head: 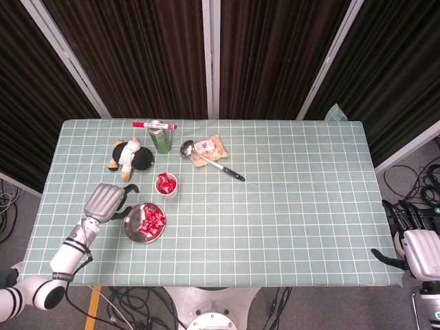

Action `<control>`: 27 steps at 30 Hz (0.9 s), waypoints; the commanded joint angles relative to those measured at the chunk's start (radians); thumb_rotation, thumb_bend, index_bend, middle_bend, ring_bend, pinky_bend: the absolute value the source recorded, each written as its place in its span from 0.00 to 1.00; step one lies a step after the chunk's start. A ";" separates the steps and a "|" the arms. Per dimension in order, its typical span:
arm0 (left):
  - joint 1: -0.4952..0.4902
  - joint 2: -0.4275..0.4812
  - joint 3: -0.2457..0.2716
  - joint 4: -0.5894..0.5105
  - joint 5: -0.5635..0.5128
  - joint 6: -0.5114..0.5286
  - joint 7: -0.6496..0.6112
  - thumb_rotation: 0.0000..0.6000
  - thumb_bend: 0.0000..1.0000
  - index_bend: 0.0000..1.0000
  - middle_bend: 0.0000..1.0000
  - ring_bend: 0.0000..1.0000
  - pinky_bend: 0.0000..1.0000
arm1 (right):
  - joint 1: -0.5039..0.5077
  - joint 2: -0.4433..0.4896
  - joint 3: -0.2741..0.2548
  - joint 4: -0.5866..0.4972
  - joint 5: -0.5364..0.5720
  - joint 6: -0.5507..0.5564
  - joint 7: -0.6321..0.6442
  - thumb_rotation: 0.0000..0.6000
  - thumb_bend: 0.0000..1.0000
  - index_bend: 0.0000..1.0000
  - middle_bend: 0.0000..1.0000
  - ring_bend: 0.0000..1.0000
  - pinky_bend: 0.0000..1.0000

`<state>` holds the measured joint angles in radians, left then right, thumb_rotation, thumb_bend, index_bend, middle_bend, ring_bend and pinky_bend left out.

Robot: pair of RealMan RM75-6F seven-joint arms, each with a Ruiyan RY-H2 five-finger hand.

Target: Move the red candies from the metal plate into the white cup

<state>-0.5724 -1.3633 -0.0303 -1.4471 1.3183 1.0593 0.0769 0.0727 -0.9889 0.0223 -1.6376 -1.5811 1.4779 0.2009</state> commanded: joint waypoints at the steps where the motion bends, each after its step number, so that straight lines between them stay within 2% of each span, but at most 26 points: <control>1: 0.012 -0.011 0.035 0.024 0.022 -0.022 -0.003 1.00 0.35 0.47 0.90 0.84 1.00 | 0.001 -0.001 -0.001 -0.002 -0.003 0.000 -0.003 1.00 0.05 0.00 0.15 0.00 0.02; 13: 0.021 -0.062 0.090 0.063 0.100 -0.062 0.006 1.00 0.32 0.47 0.90 0.83 1.00 | -0.001 0.004 -0.002 -0.016 -0.001 0.002 -0.020 1.00 0.05 0.00 0.15 0.00 0.02; 18: 0.009 -0.055 0.107 0.042 0.145 -0.085 -0.025 1.00 0.33 0.47 0.89 0.83 1.00 | -0.001 0.002 -0.003 -0.017 0.003 -0.002 -0.022 1.00 0.05 0.00 0.15 0.00 0.02; 27: -0.030 -0.054 0.093 0.019 0.107 -0.178 0.031 1.00 0.35 0.41 0.89 0.83 1.00 | -0.003 0.003 -0.003 -0.014 0.004 0.001 -0.019 1.00 0.05 0.00 0.15 0.00 0.02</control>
<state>-0.5951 -1.4184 0.0683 -1.4230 1.4357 0.8928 0.0971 0.0700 -0.9864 0.0196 -1.6516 -1.5770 1.4791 0.1822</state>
